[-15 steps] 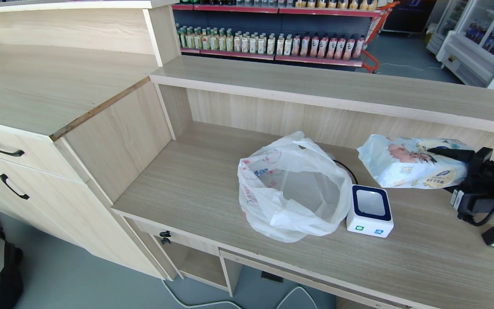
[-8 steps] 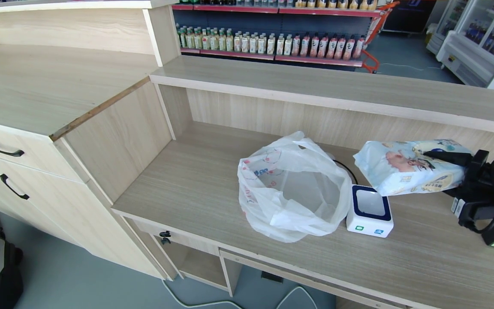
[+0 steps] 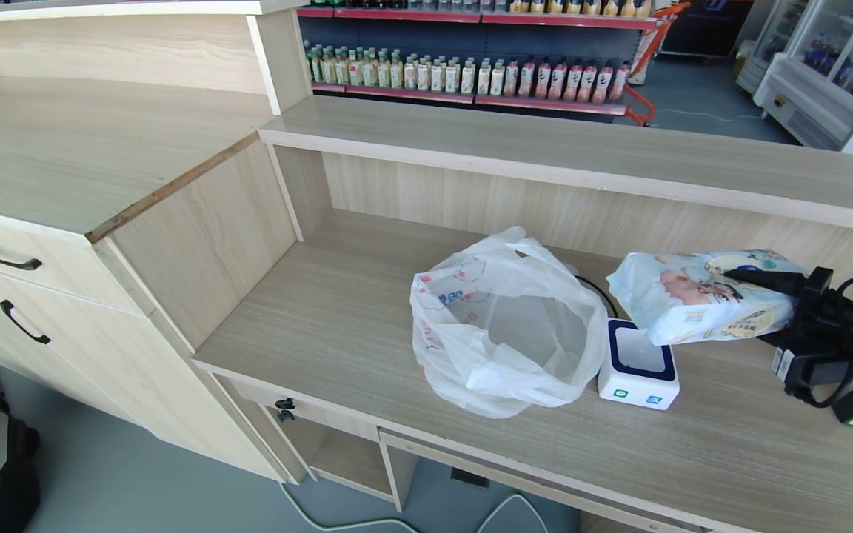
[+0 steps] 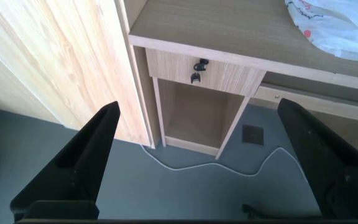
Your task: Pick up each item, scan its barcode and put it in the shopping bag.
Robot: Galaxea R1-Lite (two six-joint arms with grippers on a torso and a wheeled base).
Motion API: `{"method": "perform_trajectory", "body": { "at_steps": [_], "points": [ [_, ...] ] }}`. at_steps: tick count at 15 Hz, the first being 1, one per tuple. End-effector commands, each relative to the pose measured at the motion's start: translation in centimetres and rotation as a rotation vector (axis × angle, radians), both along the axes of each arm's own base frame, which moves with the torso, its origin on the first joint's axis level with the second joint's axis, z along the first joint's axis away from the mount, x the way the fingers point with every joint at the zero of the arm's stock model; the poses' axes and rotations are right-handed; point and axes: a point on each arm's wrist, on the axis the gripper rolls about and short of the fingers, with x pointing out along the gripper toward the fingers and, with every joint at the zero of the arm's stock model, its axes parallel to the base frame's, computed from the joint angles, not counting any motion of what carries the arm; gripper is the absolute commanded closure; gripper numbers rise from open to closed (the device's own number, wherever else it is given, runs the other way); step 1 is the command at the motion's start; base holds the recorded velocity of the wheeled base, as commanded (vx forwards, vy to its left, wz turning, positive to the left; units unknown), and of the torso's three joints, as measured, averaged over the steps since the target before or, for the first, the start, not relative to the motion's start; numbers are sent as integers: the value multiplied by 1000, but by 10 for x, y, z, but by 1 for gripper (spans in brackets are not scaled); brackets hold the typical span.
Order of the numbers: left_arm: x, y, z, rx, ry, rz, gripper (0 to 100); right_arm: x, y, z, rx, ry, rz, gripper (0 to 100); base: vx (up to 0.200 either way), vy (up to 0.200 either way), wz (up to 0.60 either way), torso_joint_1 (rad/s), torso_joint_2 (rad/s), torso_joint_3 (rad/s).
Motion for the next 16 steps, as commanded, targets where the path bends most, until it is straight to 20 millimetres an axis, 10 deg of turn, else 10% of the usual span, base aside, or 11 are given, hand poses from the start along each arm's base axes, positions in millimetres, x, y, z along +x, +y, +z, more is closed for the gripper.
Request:
{"method": "perform_trajectory", "body": {
  "at_steps": [1,16],
  "points": [
    [0,0,0,0,1,0,0,5,-2,-5,3,7,0,100,0,0,0,0,0,0],
    [0,0,0,0,1,0,0,18,-4,-19,-21,7,16,100,0,0,0,0,0,0]
  ]
}}
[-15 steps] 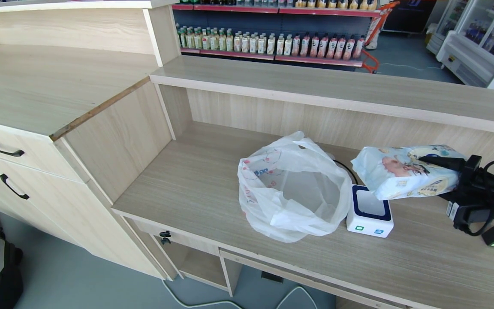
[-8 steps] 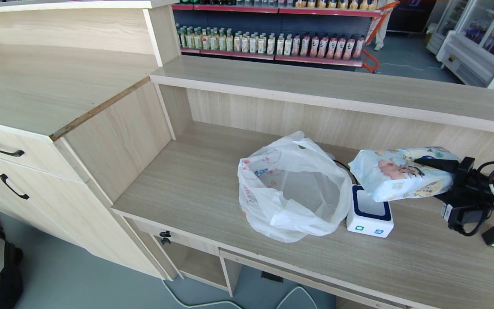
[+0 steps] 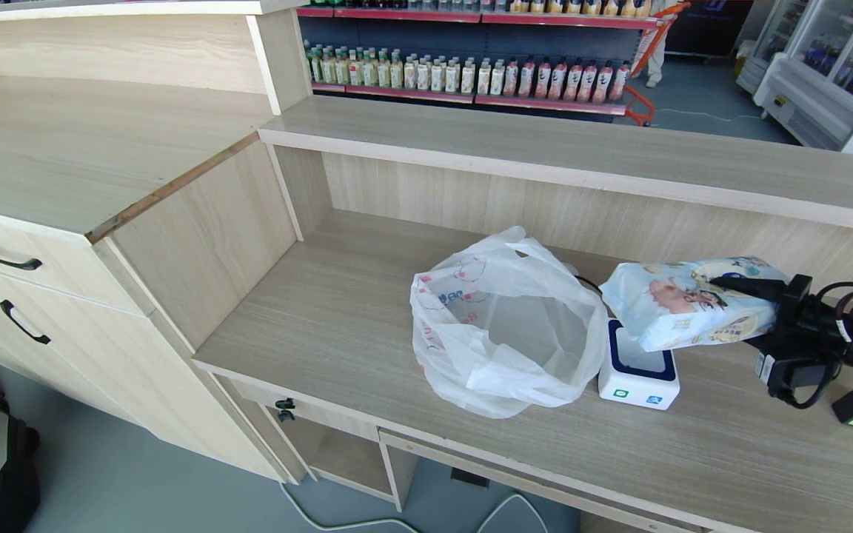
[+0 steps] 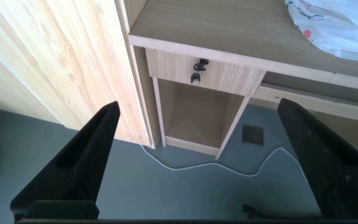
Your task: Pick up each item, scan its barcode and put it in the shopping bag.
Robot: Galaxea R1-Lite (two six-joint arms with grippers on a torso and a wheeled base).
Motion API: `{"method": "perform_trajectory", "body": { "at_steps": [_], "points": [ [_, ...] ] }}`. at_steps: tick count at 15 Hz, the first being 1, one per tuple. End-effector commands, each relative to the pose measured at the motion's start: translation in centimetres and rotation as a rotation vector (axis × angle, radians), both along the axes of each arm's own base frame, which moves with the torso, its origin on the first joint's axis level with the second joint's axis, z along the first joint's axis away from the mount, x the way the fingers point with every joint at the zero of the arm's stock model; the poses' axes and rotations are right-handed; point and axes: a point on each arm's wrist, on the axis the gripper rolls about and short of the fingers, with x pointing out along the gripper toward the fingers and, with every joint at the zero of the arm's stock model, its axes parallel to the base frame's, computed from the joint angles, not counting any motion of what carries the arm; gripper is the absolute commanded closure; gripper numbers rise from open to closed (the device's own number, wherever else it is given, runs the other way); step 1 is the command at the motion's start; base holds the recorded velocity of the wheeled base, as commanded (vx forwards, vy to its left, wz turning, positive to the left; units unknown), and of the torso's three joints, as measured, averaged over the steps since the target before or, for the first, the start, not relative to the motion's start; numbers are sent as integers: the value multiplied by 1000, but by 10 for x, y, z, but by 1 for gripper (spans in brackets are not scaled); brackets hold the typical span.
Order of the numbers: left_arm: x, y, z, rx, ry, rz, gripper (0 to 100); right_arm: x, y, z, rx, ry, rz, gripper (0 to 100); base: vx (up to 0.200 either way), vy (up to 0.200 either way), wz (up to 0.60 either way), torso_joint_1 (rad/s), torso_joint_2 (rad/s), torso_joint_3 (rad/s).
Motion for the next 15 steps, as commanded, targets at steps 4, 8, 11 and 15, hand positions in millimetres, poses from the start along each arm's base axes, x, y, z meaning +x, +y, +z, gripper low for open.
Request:
{"method": "perform_trajectory", "body": {
  "at_steps": [4,8,11,15],
  "points": [
    [0,0,0,0,1,0,0,-2,1,0,2,5,1,100,0,0,0,0,0,0],
    [0,0,0,0,1,0,0,-1,0,0,4,3,2,100,0,0,0,0,0,0],
    [0,0,0,0,1,0,0,0,0,-2,6,9,2,100,0,0,0,0,0,0],
    [0,0,0,0,1,0,0,-7,3,6,8,11,2,100,0,0,0,0,0,0]
  ]
}}
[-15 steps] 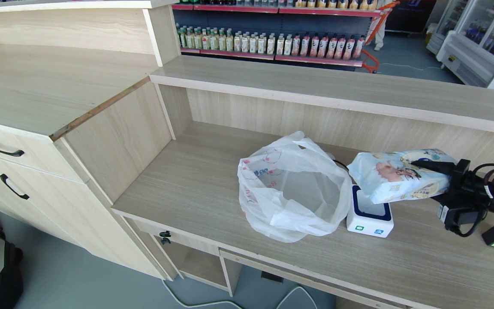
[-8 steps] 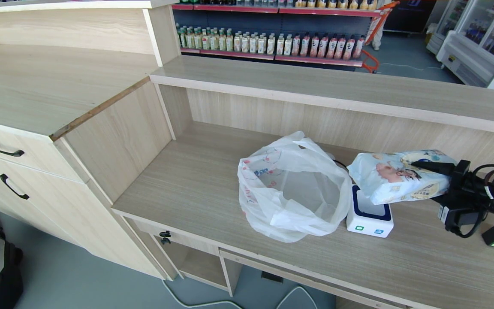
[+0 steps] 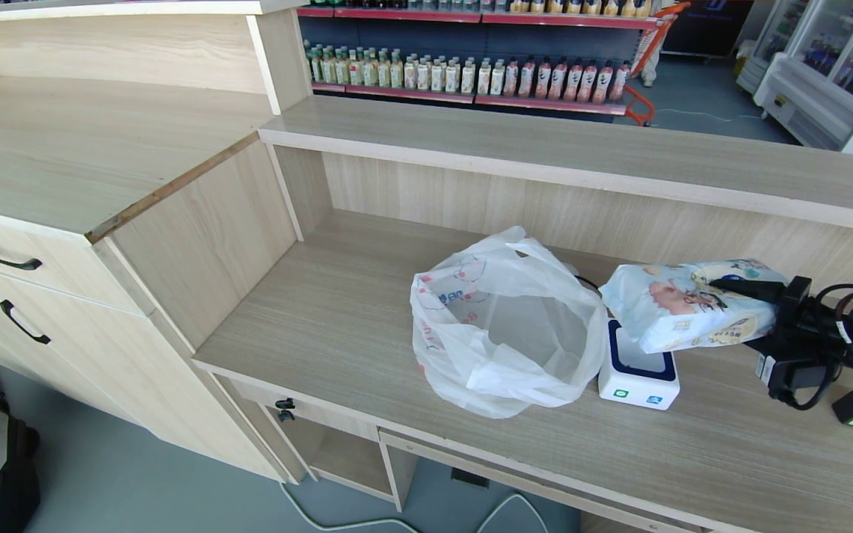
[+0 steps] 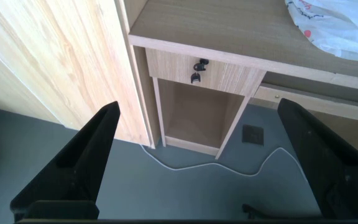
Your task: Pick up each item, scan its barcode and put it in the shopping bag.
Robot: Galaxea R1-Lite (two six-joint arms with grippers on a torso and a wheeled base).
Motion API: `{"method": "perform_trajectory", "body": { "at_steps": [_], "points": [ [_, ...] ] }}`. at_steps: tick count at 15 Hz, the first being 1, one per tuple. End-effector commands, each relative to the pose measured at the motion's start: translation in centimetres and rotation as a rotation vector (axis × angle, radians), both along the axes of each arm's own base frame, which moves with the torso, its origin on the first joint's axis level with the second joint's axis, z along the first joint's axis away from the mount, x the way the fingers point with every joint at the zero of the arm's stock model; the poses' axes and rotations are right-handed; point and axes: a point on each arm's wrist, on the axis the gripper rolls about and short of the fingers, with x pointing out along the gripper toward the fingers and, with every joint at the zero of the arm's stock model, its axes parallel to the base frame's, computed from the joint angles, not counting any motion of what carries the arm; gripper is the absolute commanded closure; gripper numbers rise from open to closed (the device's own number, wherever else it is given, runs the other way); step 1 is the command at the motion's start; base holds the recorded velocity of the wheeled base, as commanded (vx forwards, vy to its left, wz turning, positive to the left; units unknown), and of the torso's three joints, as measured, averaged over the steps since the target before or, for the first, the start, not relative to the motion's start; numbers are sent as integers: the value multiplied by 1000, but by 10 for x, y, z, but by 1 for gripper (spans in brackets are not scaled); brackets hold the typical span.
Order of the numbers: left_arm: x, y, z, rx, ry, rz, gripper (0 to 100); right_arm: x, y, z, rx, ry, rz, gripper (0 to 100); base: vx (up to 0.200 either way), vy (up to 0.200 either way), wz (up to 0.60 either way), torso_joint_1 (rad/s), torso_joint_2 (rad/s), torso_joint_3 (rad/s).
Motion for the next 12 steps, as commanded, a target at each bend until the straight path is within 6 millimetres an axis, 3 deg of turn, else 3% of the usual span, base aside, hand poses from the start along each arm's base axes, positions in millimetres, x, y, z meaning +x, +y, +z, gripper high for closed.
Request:
{"method": "perform_trajectory", "body": {
  "at_steps": [1,3,4,8,9,12],
  "points": [
    [0,0,0,0,1,0,0,-14,6,15,4,5,7,100,0,0,0,0,0,0],
    [0,0,0,0,1,0,0,-24,18,29,21,23,54,100,0,0,0,0,0,0],
    [0,0,0,0,1,0,0,-42,38,45,56,95,93,100,0,0,0,0,0,0],
    [0,0,0,0,1,0,0,-99,74,61,191,392,145,100,0,0,0,0,0,0],
    [0,0,0,0,1,0,0,-124,89,72,274,512,154,100,0,0,0,0,0,0],
    [0,0,0,0,1,0,0,-148,114,99,434,661,111,100,0,0,0,0,0,0]
  ]
}}
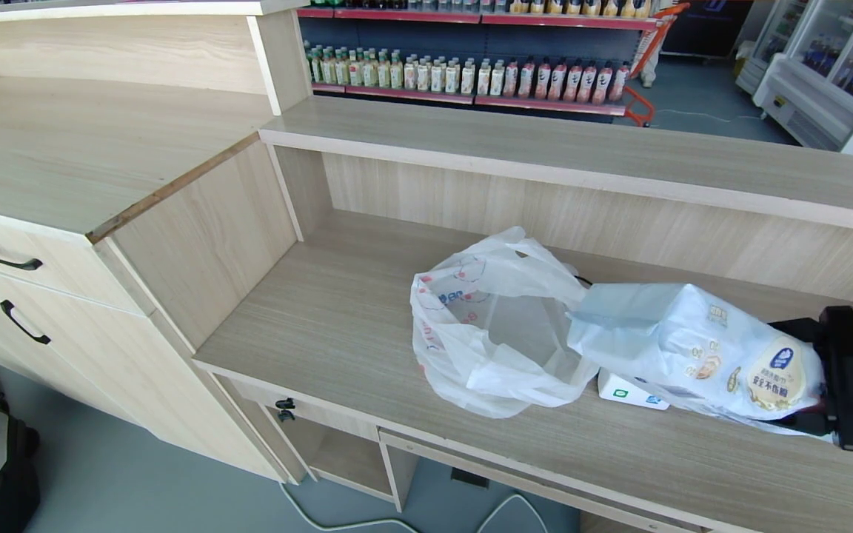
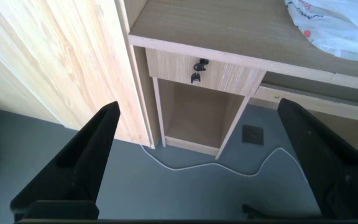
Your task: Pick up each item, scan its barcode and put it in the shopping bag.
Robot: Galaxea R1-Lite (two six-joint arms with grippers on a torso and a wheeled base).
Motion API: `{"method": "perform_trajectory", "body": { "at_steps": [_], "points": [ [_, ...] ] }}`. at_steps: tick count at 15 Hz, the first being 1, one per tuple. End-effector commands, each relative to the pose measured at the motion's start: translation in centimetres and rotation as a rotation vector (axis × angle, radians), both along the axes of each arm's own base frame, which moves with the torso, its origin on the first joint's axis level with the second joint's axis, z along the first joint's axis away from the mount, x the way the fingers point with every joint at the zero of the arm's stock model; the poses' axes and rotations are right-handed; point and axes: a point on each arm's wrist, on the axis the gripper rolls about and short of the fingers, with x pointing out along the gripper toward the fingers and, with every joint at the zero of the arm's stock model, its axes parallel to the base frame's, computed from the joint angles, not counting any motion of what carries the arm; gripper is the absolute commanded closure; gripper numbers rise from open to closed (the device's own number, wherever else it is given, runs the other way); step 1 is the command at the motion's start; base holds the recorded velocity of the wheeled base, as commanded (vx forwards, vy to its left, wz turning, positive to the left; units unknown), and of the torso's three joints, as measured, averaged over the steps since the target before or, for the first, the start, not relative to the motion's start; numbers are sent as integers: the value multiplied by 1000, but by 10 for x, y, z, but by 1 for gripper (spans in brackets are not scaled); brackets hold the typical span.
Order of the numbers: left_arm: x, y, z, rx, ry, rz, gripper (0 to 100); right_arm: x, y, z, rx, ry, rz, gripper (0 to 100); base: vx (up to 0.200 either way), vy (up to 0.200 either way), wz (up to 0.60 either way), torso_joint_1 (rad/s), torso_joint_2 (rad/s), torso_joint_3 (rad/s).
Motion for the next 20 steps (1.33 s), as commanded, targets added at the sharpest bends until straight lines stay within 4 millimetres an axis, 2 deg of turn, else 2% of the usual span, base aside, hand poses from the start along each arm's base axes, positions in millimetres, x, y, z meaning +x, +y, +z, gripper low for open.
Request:
{"method": "perform_trajectory", "body": {
  "at_steps": [1,4,6,8,10,11,13,17,20],
  "points": [
    [0,0,0,0,1,0,0,-29,25,43,51,-17,-39,100,0,0,0,0,0,0],
    [0,0,0,0,1,0,0,-42,55,68,226,190,-289,100,0,0,0,0,0,0],
    [0,0,0,0,1,0,0,-59,70,71,327,296,-429,100,0,0,0,0,0,0],
    [0,0,0,0,1,0,0,-80,75,69,381,344,-484,100,0,0,0,0,0,0],
    [0,0,0,0,1,0,0,-87,75,68,383,350,-530,100,0,0,0,0,0,0],
    [0,0,0,0,1,0,0,-93,81,69,441,373,-662,100,0,0,0,0,0,0],
    [0,0,0,0,1,0,0,-94,85,69,476,398,-674,100,0,0,0,0,0,0],
    [0,0,0,0,2,0,0,-79,94,65,497,383,-780,100,0,0,0,0,0,0],
    [0,0,0,0,1,0,0,-74,100,61,509,388,-771,100,0,0,600,1,4,4]
  ]
}}
